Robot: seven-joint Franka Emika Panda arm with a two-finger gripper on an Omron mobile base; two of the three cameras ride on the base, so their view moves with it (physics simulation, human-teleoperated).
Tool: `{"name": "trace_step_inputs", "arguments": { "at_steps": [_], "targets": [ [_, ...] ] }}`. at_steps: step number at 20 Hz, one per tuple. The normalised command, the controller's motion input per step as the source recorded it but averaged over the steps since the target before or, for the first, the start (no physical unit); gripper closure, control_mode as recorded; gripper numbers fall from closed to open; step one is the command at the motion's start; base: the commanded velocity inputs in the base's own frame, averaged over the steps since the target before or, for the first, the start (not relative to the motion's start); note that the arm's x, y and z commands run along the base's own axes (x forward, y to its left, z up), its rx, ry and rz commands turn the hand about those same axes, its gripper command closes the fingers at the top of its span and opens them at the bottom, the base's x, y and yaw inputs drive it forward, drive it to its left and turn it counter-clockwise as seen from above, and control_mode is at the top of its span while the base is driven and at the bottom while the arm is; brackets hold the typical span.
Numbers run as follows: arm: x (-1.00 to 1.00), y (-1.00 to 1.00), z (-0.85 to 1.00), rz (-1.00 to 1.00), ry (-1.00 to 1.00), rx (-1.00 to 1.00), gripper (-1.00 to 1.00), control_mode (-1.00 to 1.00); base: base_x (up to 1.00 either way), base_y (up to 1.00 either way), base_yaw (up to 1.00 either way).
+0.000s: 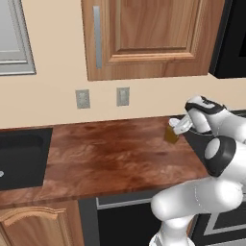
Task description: Collect the turmeric, ketchup, and shaker from the cabinet and place them next to the stove.
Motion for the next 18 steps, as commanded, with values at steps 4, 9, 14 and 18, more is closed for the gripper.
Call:
{"name": "trace_step_inputs", "arguments": {
  "at_steps": [4,9,14,18],
  "targets": [
    [0.22,0.00,-0.29,0.04,0.00,0.00,1.00,-1.00,0.00,0.00,0.00],
    [0.21,0.00,-0.30,0.04,0.00,0.00,1.00,-1.00,0.00,0.00,0.00],
    [0.18,0.00,-0.31,0.04,0.00,0.00,1.00,-1.00,0.00,0.00,0.00],
    [0.12,0.00,-0.31,0.03,0.00,0.00,1.00,-1.00,0.00,0.00,0.00]
  ]
}}
